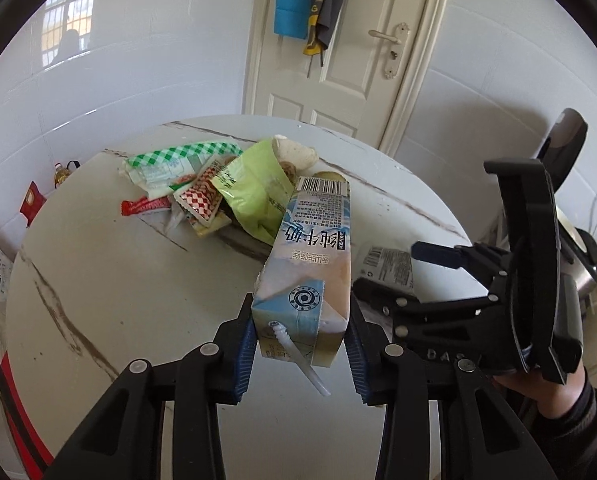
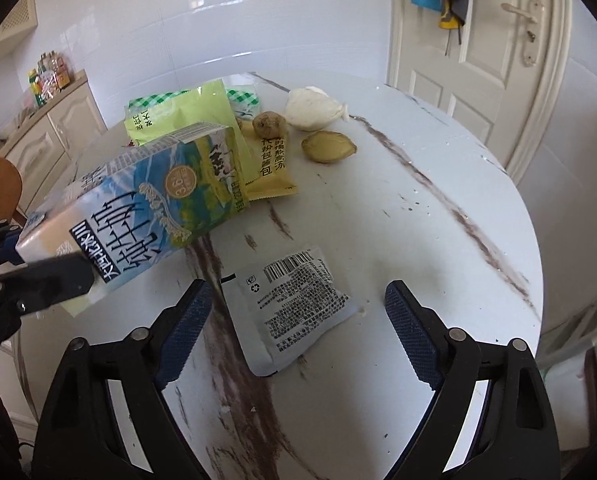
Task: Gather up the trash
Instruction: 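Grasp the barcode wrapper with the right tool, then carry the carton and wrapper to the blue bin and release both, then return to the table and grasp the green snack bag with the left tool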
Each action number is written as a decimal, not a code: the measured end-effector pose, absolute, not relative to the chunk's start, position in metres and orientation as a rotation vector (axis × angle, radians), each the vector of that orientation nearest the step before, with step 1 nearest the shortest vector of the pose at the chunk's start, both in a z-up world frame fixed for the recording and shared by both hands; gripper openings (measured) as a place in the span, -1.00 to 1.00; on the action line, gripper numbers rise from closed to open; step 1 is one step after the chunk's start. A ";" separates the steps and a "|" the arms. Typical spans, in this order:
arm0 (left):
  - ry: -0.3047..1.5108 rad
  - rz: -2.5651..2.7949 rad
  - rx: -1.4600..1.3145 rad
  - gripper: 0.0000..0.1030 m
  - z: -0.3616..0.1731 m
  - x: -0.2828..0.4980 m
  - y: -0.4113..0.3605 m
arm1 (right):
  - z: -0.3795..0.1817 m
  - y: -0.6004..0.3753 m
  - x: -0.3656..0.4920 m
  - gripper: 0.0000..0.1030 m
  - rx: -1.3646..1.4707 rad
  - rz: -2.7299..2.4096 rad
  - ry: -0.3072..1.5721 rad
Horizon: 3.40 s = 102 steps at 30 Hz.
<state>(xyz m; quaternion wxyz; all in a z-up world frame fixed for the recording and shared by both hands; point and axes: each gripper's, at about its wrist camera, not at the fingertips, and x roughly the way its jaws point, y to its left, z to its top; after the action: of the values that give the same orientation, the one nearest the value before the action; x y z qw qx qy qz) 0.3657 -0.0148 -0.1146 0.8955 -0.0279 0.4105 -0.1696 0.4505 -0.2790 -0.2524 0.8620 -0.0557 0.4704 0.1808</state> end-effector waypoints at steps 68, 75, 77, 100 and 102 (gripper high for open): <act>1.034 -0.709 0.332 0.00 -0.211 0.369 -0.364 | -0.308 -0.614 0.311 -0.02 0.316 -0.081 0.983; 0.961 -0.704 0.301 0.06 -0.178 0.348 -0.340 | -0.285 -0.602 0.302 0.00 0.295 -0.074 0.946; 0.929 -0.698 0.290 0.17 -0.164 0.338 -0.328 | -0.272 -0.595 0.299 0.05 0.281 -0.068 0.926; 0.619 -0.335 0.087 0.92 -0.074 0.266 -0.087 | -0.140 -0.406 0.310 0.79 0.043 0.121 0.672; 0.643 -0.291 0.066 0.92 -0.083 0.276 -0.071 | -0.142 -0.388 0.322 0.79 0.028 0.146 0.679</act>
<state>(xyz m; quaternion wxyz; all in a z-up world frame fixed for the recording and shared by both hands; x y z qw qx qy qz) 0.2760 -0.0708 -0.0832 0.9378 0.0323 0.3148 -0.1427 0.3215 -0.3878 -0.1419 0.9402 0.0137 0.3328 0.0714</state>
